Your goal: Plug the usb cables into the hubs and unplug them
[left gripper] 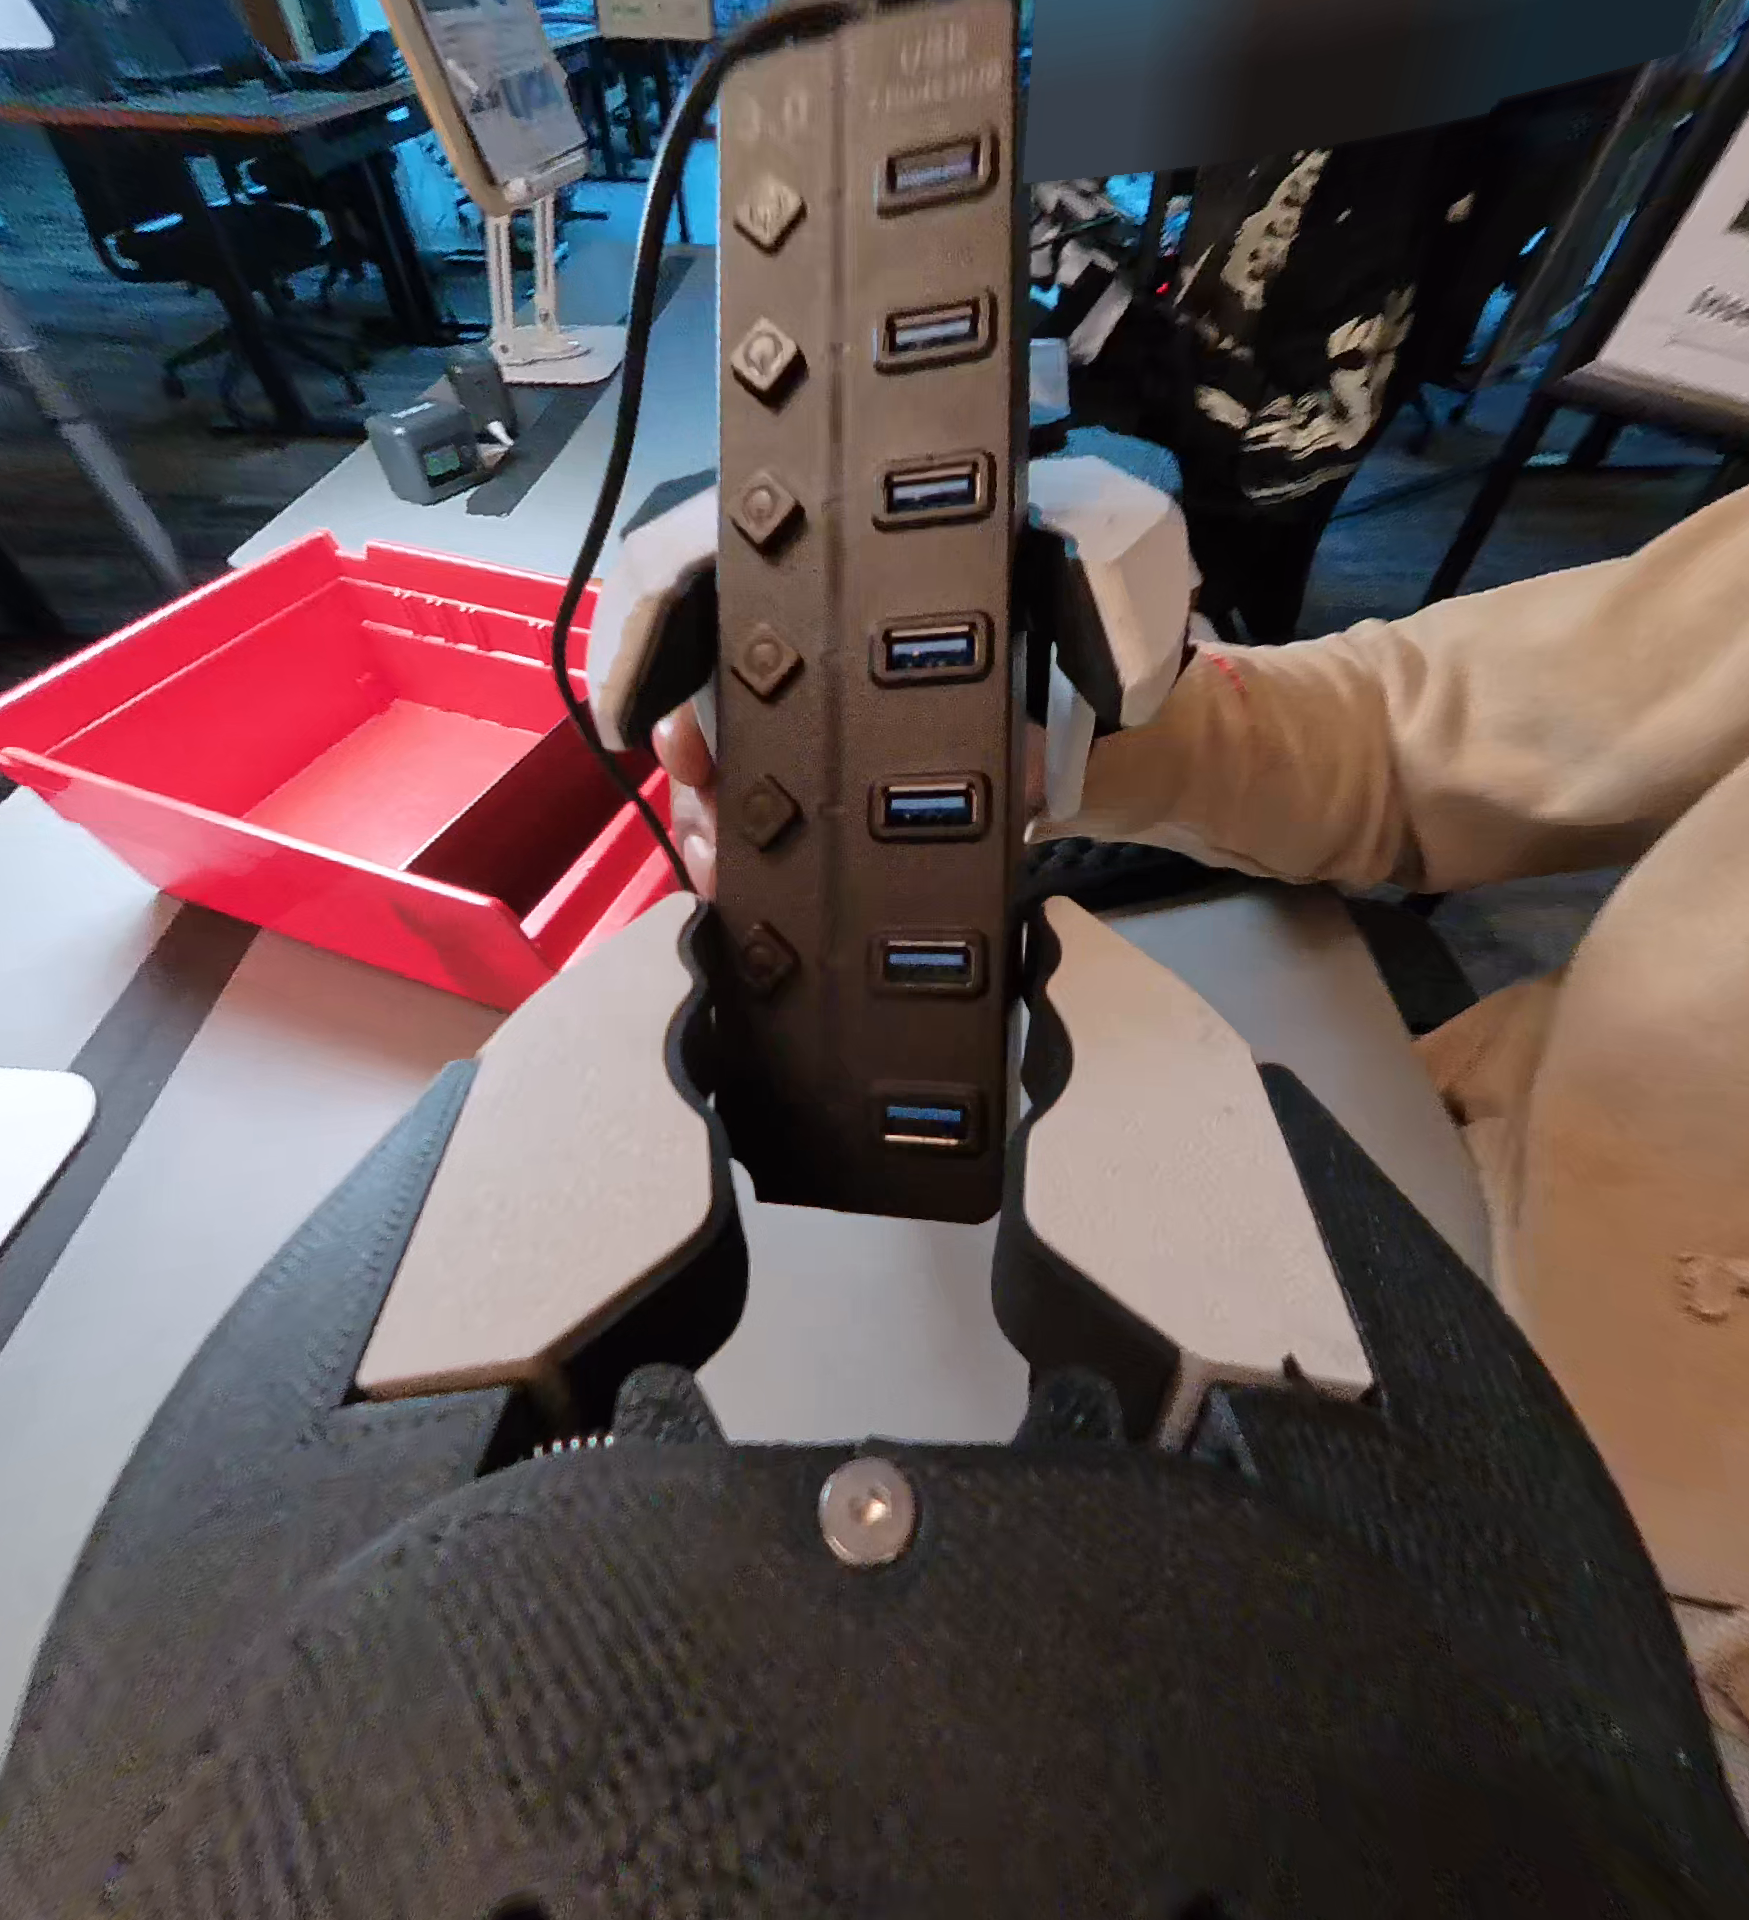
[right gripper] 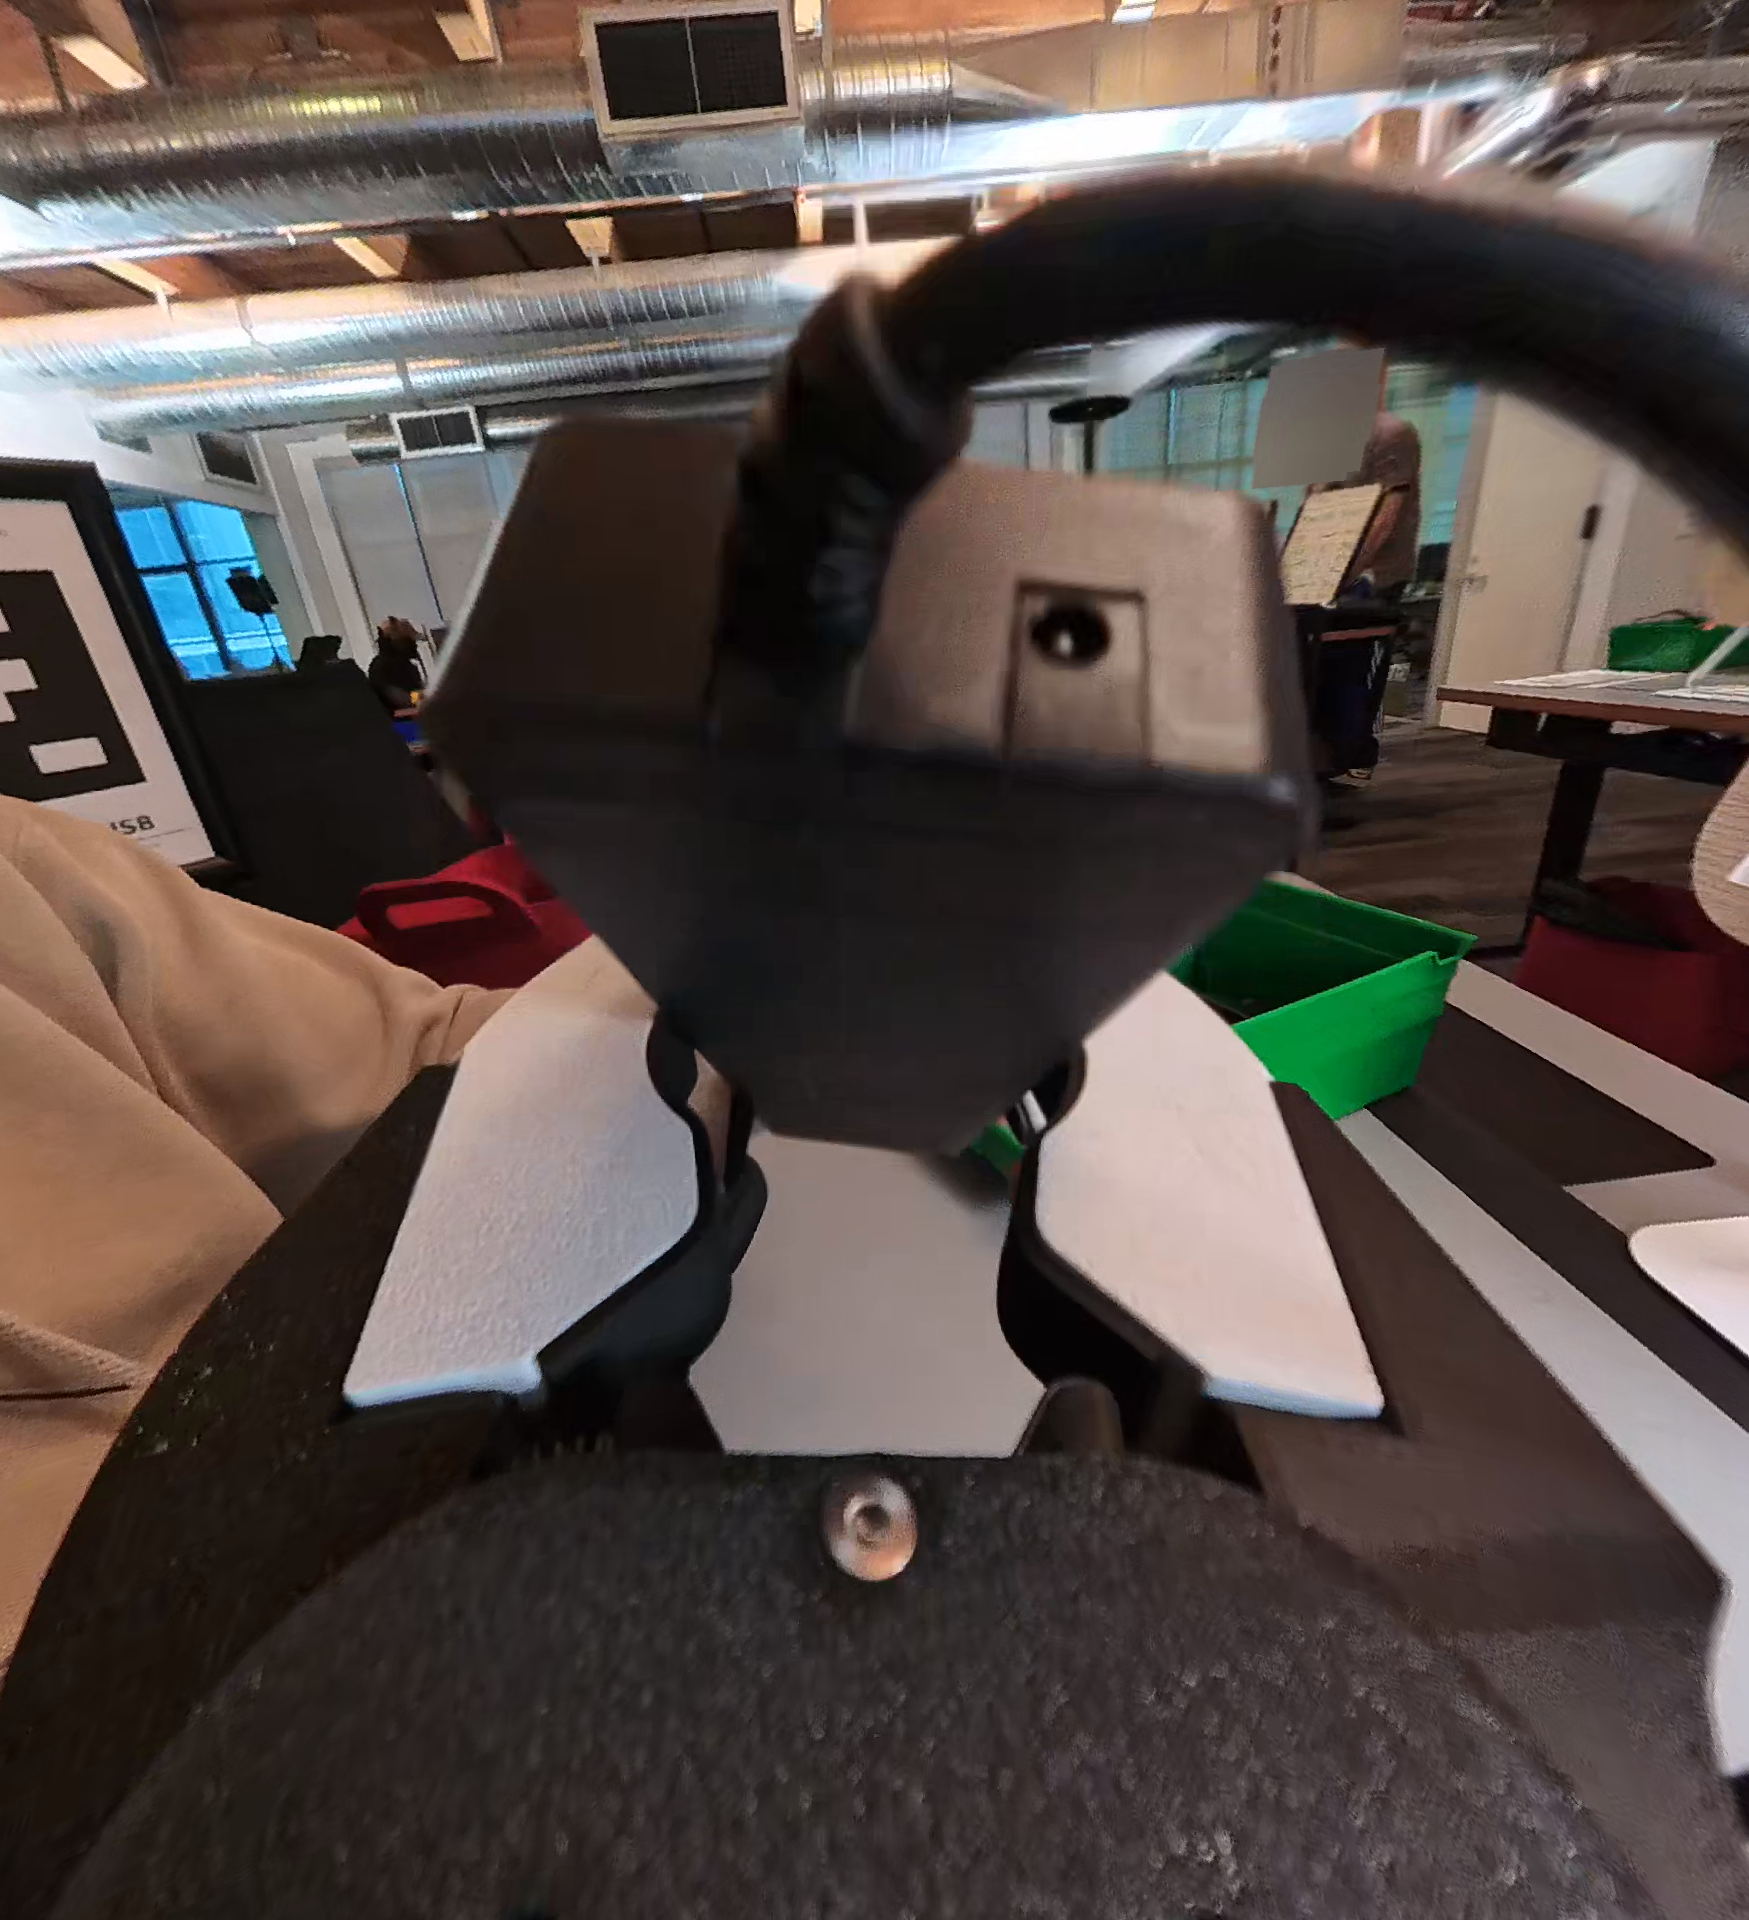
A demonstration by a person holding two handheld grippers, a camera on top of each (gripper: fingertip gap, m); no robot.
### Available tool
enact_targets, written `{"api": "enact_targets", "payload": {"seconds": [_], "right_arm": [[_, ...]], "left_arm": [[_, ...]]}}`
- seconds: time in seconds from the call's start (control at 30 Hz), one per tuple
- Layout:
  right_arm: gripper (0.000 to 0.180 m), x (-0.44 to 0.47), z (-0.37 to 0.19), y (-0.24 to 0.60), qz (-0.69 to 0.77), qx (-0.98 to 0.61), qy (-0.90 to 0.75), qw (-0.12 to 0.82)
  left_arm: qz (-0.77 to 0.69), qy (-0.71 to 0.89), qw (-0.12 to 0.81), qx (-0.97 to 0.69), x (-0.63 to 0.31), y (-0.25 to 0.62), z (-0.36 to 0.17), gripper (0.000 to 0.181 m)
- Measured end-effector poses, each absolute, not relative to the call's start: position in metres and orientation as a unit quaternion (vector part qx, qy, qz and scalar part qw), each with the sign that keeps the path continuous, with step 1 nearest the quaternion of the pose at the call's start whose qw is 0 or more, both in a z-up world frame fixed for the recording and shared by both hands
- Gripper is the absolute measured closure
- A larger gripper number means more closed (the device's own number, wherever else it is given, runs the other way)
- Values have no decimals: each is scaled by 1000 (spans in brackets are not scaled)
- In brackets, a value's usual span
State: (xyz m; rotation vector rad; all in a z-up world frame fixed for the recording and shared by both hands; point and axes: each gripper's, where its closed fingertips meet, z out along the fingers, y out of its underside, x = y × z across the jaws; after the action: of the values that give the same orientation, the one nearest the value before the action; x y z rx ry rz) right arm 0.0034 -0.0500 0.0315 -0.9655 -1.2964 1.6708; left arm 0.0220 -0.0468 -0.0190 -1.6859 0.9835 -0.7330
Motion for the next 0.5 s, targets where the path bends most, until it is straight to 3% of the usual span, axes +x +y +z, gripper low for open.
{"api": "enact_targets", "payload": {"seconds": [0.5], "right_arm": [[112,2,30,-11,658,-442,-442,421]], "left_arm": [[-242,326,534,-742,28,-19,-30,125]]}}
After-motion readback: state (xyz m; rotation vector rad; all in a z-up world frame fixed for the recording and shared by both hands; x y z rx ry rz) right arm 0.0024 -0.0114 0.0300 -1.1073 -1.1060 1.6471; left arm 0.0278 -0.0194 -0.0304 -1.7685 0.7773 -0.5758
